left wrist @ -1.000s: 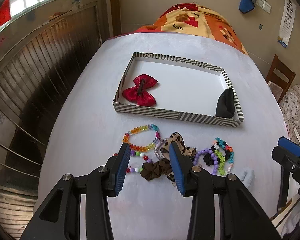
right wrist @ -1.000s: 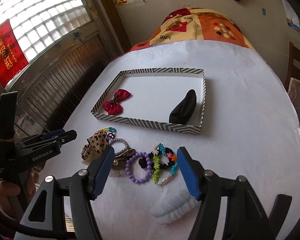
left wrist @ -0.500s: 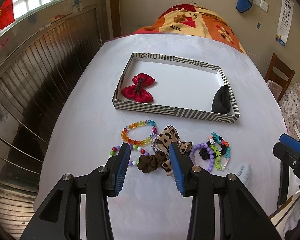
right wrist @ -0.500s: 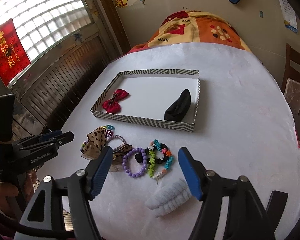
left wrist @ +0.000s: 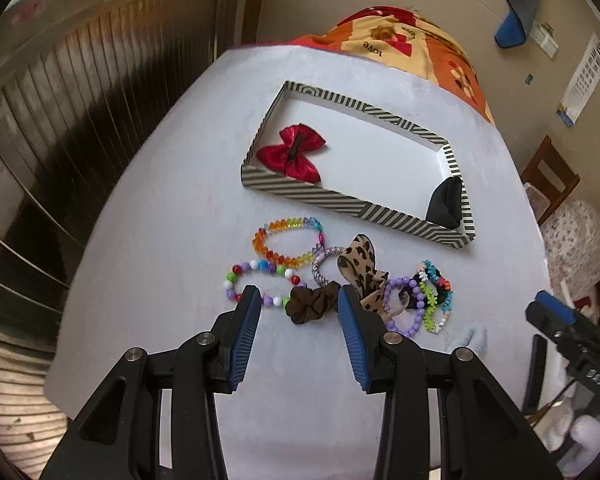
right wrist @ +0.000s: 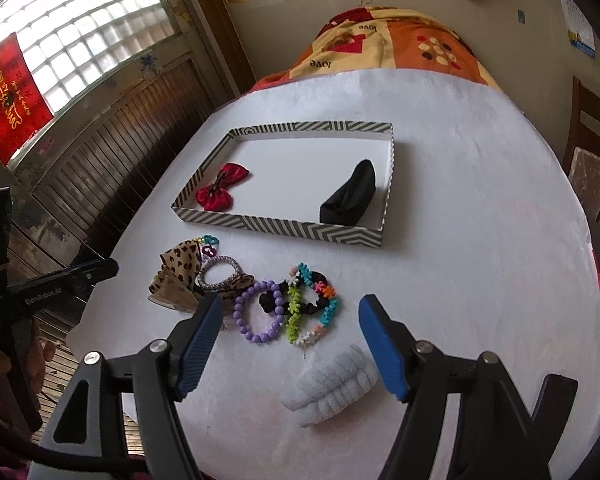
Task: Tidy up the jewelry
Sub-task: 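Withdraw both open tools from the tray back to the jewelry pile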
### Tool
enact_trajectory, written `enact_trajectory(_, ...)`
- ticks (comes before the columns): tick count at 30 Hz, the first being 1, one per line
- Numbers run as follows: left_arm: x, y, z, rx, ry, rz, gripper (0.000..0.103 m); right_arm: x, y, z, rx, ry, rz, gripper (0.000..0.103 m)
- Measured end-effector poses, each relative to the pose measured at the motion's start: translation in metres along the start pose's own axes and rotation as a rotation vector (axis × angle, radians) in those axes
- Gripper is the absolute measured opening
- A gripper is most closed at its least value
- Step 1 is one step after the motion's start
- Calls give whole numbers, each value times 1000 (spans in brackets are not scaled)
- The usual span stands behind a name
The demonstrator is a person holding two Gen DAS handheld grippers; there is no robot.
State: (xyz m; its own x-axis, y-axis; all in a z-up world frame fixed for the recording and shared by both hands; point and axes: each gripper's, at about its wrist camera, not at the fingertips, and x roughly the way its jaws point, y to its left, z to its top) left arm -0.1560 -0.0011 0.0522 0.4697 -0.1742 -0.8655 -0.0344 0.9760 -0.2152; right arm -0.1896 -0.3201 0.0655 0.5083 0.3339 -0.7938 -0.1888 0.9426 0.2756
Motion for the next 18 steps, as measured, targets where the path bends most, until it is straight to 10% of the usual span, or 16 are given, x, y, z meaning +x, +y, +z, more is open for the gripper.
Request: enact_trajectory(18,31,-34,-14,106,112,-185,20,47,-8,-4,-2,113,-20,74)
